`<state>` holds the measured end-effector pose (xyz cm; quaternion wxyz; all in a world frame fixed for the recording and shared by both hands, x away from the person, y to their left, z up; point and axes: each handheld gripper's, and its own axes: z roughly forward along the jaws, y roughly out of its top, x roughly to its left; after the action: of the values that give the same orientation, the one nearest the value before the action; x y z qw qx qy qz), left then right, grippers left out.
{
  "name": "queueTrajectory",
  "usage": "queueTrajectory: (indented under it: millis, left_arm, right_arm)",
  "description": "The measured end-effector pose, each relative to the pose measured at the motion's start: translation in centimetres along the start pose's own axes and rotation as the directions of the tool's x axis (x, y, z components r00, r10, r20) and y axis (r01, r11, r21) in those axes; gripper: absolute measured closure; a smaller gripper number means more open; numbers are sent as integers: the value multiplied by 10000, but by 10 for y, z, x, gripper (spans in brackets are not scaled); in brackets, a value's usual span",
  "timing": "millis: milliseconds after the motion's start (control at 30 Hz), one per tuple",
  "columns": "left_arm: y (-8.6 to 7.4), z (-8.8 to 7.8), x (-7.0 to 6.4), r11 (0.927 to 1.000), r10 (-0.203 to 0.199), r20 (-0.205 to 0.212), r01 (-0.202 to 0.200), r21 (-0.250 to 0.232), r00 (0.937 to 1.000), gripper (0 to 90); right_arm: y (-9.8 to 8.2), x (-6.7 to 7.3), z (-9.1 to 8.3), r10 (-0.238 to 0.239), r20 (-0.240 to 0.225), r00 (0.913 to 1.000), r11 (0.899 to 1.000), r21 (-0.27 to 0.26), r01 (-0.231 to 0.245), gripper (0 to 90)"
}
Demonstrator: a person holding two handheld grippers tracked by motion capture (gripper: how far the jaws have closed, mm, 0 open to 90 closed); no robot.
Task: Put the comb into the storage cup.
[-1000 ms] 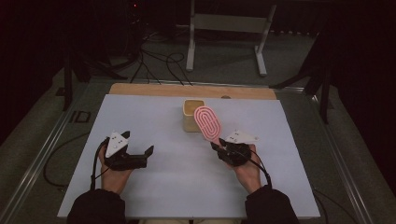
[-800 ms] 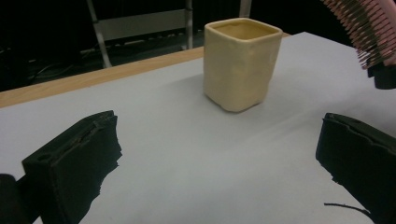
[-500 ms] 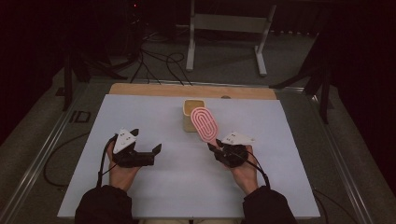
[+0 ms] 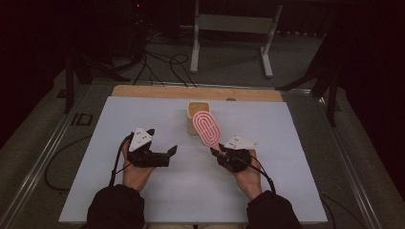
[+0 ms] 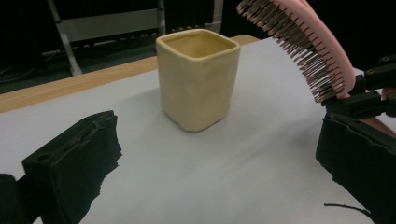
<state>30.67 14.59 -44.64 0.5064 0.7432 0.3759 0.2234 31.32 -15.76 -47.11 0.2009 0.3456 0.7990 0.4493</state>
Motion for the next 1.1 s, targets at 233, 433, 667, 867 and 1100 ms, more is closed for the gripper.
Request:
queueTrajectory:
  millis: [233, 433, 667, 867, 1100]
  left_arm:
    - [8, 12, -9, 10000, 11, 218, -12, 53, 9998, 1]
    - [11, 21, -18, 9998, 95, 454, -102, 143, 9989, 1]
    - [14, 31, -27, 9998, -46, 828, 32, 170, 9966, 1]
    - [18, 41, -32, 9997, -202, 1074, 183, 187, 9940, 1]
    - [21, 52, -38, 9986, -470, 1284, 436, 295, 9906, 1]
  right_arm:
    - [-1, 1, 1, -49, -31, 10000, 10000, 34, 49, 695]
    - [0, 3, 0, -50, -24, 10000, 10000, -57, 50, 695]
    - [0, 5, 0, -202, -49, 9998, 9996, -204, 201, 696]
    - [0, 6, 0, -184, -58, 9998, 9994, -286, 182, 695]
    - [0, 7, 0, -194, -108, 9998, 9992, -345, 190, 695]
